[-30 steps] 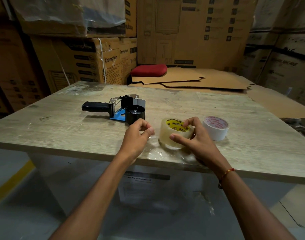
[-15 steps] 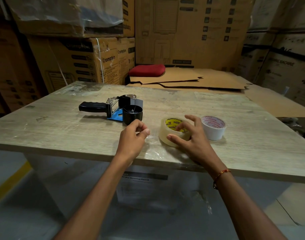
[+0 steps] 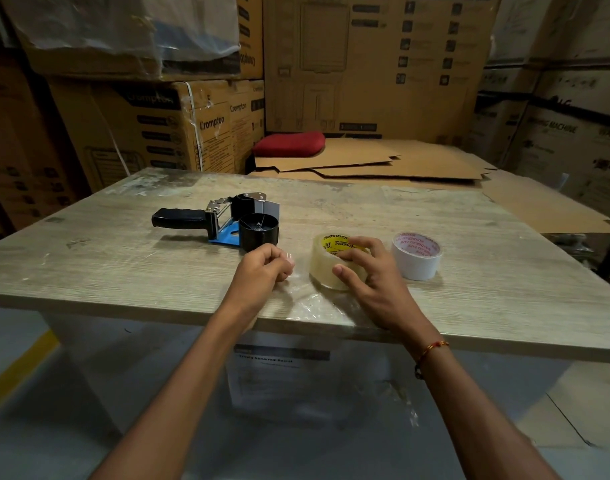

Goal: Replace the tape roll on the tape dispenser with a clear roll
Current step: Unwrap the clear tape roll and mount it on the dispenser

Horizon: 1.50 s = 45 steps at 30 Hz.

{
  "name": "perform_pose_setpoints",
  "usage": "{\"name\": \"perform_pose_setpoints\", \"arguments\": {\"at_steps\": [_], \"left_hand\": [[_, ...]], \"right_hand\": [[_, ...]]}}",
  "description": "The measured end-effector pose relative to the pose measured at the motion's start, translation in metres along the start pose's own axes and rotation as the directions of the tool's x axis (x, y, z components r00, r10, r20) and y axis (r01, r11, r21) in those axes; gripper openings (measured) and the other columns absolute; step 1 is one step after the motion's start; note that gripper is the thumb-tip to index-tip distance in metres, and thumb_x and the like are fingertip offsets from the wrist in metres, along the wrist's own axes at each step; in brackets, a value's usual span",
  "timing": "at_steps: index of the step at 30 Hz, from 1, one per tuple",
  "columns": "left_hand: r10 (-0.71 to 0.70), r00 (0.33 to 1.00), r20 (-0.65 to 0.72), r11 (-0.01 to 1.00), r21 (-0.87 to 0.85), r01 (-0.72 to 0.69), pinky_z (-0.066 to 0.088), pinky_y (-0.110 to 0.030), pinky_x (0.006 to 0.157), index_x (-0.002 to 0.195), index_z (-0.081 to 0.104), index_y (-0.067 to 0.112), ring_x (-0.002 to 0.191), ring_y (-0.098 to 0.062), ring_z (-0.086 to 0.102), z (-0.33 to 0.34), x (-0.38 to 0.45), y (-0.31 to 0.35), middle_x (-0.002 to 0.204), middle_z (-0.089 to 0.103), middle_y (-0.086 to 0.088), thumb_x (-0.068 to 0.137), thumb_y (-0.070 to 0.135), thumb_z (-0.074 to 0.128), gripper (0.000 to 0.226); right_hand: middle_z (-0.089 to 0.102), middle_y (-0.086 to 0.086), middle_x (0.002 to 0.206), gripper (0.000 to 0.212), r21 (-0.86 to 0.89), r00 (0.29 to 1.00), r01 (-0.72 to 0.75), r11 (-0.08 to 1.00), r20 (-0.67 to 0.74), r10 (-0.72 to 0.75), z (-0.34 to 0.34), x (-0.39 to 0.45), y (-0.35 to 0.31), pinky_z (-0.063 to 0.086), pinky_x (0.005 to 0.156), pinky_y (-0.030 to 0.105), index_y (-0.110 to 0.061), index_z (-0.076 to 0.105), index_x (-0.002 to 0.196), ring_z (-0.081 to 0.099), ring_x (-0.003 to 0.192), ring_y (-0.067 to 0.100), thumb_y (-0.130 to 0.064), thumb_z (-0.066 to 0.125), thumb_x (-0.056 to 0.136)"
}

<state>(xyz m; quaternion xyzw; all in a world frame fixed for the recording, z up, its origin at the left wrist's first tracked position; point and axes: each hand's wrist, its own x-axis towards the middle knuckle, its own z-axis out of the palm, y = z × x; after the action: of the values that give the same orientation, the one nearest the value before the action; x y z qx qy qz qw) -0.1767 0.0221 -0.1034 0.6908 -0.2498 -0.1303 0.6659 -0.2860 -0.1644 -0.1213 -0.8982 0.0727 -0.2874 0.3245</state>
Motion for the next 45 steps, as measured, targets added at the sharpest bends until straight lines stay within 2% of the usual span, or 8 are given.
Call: {"name": "perform_pose_setpoints", "arguments": {"at_steps": [6, 12, 16, 21, 27, 34, 40, 45], "left_hand": [[0.180, 0.984, 0.018, 0.909, 0.378, -0.173, 0.057, -0.039, 0.080, 0.081, 0.061, 0.019, 0.088, -0.021, 0.064, -0.005, -0.006, -0.008, 0.088, 0.064, 0.003, 0.092, 0.018, 0.066, 0.012], [0.398, 0.913, -0.085, 0.807, 0.507, -0.304, 0.044, -0.019, 0.067, 0.081, 0.063, 0.018, 0.087, -0.012, 0.060, 0.007, -0.019, -0.017, 0.086, 0.059, 0.011, 0.089, 0.018, 0.068, 0.010], [0.423, 0.894, -0.145, 0.808, 0.507, -0.300, 0.048, -0.023, 0.068, 0.080, 0.063, 0.018, 0.085, -0.007, 0.061, 0.015, -0.023, -0.019, 0.084, 0.062, 0.009, 0.088, 0.018, 0.069, 0.009], [0.479, 0.876, -0.055, 0.775, 0.494, -0.393, 0.052, -0.030, 0.068, 0.079, 0.063, 0.019, 0.086, -0.010, 0.060, 0.022, -0.030, -0.019, 0.086, 0.060, 0.010, 0.086, 0.018, 0.070, 0.010], [0.503, 0.864, -0.011, 0.750, 0.504, -0.429, 0.051, -0.028, 0.070, 0.081, 0.063, 0.023, 0.085, -0.010, 0.059, 0.026, -0.030, -0.019, 0.087, 0.059, 0.011, 0.087, 0.019, 0.070, 0.011], [0.304, 0.931, -0.202, 0.900, 0.382, -0.211, 0.054, -0.026, 0.081, 0.106, 0.064, 0.016, 0.092, -0.011, 0.060, 0.011, 0.015, 0.000, 0.105, 0.063, -0.001, 0.094, 0.016, 0.062, 0.012], [0.097, 0.945, 0.313, 0.905, 0.368, -0.215, 0.046, -0.038, 0.097, 0.138, 0.051, 0.037, 0.121, -0.016, 0.054, 0.019, 0.061, 0.023, 0.137, 0.053, 0.004, 0.099, 0.056, 0.038, 0.045], [-0.034, 0.901, 0.432, 0.829, 0.515, -0.216, 0.054, -0.042, 0.090, 0.136, 0.055, 0.029, 0.094, -0.021, 0.069, 0.021, 0.078, 0.025, 0.112, 0.068, -0.009, 0.094, 0.068, 0.030, 0.063]], "right_hand": [[0.042, -0.001, 0.147, 0.028, -0.068, 0.999, -0.050, 0.996, -0.001, 0.050, 0.000, 0.002, -0.004, 0.032, 0.116, 0.047, -0.031, 0.069, 0.122, 0.033, 0.137, 0.022, -0.040, 0.062, 0.095], [0.039, 0.000, 0.142, 0.033, -0.075, 0.997, 0.003, 0.997, -0.075, -0.009, -0.002, -0.003, -0.009, 0.040, 0.105, 0.038, -0.035, 0.066, 0.124, 0.034, 0.133, 0.018, -0.047, 0.062, 0.094], [0.054, -0.001, 0.108, 0.028, -0.245, 0.960, 0.176, 0.954, -0.172, -0.221, 0.003, -0.008, -0.016, 0.036, 0.085, 0.026, -0.021, 0.070, 0.102, 0.044, 0.105, 0.018, -0.044, 0.058, 0.094], [0.053, -0.007, 0.081, 0.027, -0.133, 0.930, 0.211, 0.968, -0.279, -0.241, 0.004, -0.010, -0.018, 0.040, 0.066, 0.027, -0.015, 0.066, 0.080, 0.048, 0.076, 0.015, -0.036, 0.058, 0.095], [0.057, -0.005, 0.079, 0.026, -0.094, 0.953, 0.226, 0.970, -0.186, -0.240, 0.010, -0.018, -0.018, 0.047, 0.059, 0.033, -0.015, 0.066, 0.081, 0.055, 0.070, 0.014, -0.034, 0.057, 0.097], [0.062, -0.006, 0.075, 0.015, -0.078, 0.952, 0.108, 0.991, -0.280, -0.126, 0.008, -0.018, -0.014, 0.047, 0.059, 0.032, -0.016, 0.064, 0.083, 0.056, 0.067, 0.011, -0.022, 0.063, 0.096], [0.057, -0.010, 0.063, 0.009, -0.115, 0.954, 0.088, 0.989, -0.277, -0.117, 0.007, -0.018, -0.018, 0.047, 0.055, 0.035, -0.019, 0.063, 0.089, 0.054, 0.059, 0.010, -0.025, 0.064, 0.095], [0.066, -0.005, 0.085, 0.016, -0.140, 0.965, 0.028, 0.990, -0.255, -0.064, 0.010, -0.015, -0.012, 0.054, 0.066, 0.041, -0.021, 0.062, 0.108, 0.062, 0.075, 0.014, -0.028, 0.062, 0.094]]}}
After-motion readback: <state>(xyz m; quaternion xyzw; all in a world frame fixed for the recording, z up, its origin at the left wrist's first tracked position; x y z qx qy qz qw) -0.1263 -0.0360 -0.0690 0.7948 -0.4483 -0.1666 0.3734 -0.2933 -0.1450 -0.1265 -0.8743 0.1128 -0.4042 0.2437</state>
